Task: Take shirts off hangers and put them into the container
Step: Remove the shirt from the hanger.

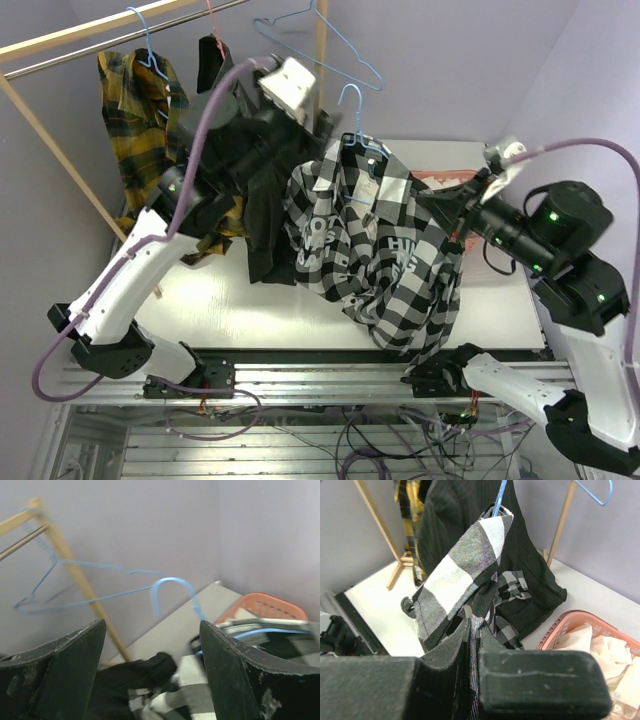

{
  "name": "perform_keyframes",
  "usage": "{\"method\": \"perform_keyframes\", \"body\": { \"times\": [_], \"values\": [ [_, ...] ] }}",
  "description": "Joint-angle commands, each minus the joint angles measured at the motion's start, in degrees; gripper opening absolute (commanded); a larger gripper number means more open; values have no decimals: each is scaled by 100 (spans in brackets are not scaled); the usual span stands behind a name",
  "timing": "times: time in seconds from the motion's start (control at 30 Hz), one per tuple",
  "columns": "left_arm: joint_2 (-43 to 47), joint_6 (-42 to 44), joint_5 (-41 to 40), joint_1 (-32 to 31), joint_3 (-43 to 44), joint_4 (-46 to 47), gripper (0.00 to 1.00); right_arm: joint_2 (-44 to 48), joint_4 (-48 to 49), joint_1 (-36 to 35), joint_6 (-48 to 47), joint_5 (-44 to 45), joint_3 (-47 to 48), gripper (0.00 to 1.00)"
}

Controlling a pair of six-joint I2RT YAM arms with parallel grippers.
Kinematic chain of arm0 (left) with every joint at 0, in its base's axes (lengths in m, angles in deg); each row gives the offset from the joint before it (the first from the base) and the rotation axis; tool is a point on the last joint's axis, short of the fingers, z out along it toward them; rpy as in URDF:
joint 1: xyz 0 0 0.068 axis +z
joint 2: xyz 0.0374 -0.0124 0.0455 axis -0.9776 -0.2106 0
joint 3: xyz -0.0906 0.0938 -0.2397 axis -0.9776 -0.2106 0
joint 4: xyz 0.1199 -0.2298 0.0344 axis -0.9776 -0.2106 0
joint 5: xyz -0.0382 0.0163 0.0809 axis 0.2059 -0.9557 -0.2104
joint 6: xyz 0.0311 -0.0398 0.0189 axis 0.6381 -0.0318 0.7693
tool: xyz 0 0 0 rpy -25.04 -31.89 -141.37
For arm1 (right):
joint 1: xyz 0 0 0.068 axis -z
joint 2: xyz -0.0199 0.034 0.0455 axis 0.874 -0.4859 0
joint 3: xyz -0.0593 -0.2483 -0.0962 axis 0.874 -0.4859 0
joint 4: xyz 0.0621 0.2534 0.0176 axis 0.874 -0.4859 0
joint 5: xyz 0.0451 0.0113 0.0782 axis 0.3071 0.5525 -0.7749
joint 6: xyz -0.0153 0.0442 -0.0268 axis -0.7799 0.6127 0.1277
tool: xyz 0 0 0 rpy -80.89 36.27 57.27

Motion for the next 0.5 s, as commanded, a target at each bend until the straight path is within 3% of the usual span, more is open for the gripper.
{"method": "perform_keyframes", "body": {
  "times": [0.0, 0.1, 0.2, 0.37, 0.47],
  "values": [
    [364, -790, 1169, 1417, -232, -33, 87, -260, 767, -22, -304, 278, -86, 0],
    [692, -1240, 1940, 2575, -809, 58, 86, -465, 952, -22, -365, 295, -139, 0],
    [945, -1509, 2629, 3299, -1377, 198, 85, -534, 1095, -22, -396, 392, -134, 0],
    [1494, -1909, 3677, 3360, -2547, 1190, 85, -454, 1328, -22, -335, 597, -3, 0],
    [1506, -2169, 4296, 3358, -2759, 1652, 85, -310, 1523, -22, -206, 548, 40, 0]
  ]
}}
